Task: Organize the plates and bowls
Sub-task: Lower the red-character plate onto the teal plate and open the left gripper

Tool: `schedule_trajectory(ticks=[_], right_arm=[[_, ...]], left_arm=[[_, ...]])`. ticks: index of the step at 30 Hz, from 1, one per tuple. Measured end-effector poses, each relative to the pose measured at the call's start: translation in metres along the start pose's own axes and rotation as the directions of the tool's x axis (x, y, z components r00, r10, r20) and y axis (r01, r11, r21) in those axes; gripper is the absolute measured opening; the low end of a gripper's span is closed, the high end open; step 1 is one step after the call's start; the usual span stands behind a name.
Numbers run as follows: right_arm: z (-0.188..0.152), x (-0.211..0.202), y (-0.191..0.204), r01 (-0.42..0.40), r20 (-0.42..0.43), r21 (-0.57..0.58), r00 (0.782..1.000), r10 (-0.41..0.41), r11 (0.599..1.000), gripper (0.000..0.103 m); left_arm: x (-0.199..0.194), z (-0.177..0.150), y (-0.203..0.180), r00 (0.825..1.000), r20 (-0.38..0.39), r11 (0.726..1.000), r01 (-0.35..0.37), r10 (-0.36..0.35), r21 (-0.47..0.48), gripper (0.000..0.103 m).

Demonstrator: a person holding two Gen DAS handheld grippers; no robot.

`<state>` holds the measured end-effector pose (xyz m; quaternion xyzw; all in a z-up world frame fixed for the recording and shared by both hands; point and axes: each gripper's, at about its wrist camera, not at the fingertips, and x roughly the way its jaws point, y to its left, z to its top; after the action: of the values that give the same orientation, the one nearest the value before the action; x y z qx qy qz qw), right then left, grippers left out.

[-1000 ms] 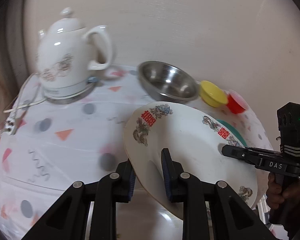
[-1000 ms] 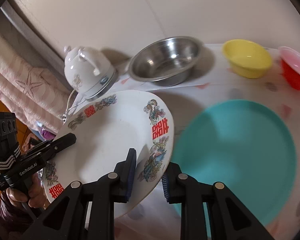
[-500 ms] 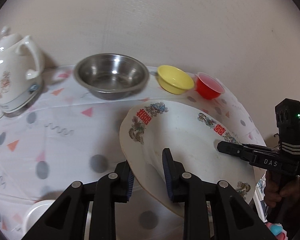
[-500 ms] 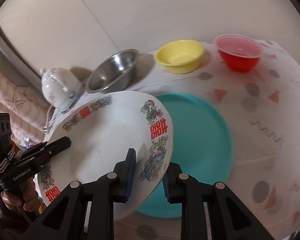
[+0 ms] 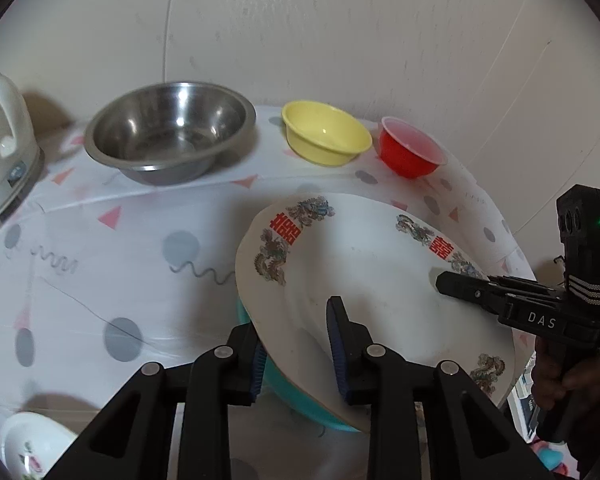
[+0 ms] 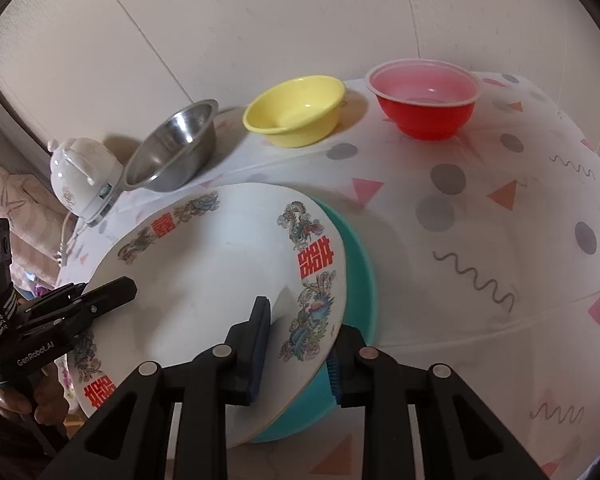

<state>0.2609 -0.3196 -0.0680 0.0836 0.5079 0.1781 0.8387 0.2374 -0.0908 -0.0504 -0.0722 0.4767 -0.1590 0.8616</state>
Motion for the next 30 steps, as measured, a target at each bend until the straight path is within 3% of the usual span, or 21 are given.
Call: schedule_trajectory(ticks=[14, 30], right_arm=[[-0.005, 0.009, -0.007, 0.021, -0.033, -0.082, 0.999, -0.024, 0.996, 0.029], [0.000, 0.011, -0.009, 0.015, -0.090, -0.049, 0.996, -0.019, 0.999, 0.031]], left_arm=[[0.018, -0.015, -0.002, 0.998, -0.060, 0.999, -0.031, 0.029, -0.027, 0.029], [0.017, -0.015, -0.003, 0.996, -0.070, 0.998, -0.055, 0.053, -0.021, 0.030]])
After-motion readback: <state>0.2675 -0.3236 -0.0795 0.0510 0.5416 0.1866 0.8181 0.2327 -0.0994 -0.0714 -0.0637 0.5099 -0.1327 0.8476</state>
